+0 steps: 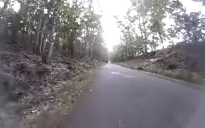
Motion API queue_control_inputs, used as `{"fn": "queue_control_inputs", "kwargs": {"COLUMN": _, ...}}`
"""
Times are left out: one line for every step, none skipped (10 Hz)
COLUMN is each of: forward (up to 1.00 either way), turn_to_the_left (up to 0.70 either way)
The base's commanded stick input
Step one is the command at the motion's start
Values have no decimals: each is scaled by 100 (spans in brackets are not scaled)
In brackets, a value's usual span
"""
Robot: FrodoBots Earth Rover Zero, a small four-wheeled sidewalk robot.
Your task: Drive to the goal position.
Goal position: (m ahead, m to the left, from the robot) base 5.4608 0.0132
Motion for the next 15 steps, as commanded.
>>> {"fn": "queue_control_inputs", "kwargs": {"forward": 70, "turn_to_the_left": -1}}
{"fn": "queue_control_inputs", "kwargs": {"forward": 70, "turn_to_the_left": -1}}
{"fn": "queue_control_inputs", "kwargs": {"forward": 70, "turn_to_the_left": -1}}
{"fn": "queue_control_inputs", "kwargs": {"forward": 70, "turn_to_the_left": -1}}
{"fn": "queue_control_inputs", "kwargs": {"forward": 70, "turn_to_the_left": -1}}
{"fn": "queue_control_inputs", "kwargs": {"forward": 70, "turn_to_the_left": -1}}
{"fn": "queue_control_inputs", "kwargs": {"forward": 70, "turn_to_the_left": -1}}
{"fn": "queue_control_inputs", "kwargs": {"forward": 70, "turn_to_the_left": -1}}
{"fn": "queue_control_inputs", "kwargs": {"forward": 70, "turn_to_the_left": -1}}
{"fn": "queue_control_inputs", "kwargs": {"forward": 70, "turn_to_the_left": -1}}
{"fn": "queue_control_inputs", "kwargs": {"forward": 70, "turn_to_the_left": -1}}
{"fn": "queue_control_inputs", "kwargs": {"forward": 70, "turn_to_the_left": -1}}
{"fn": "queue_control_inputs", "kwargs": {"forward": 70, "turn_to_the_left": -1}}
{"fn": "queue_control_inputs", "kwargs": {"forward": 70, "turn_to_the_left": -1}}
{"fn": "queue_control_inputs", "kwargs": {"forward": 70, "turn_to_the_left": -1}}
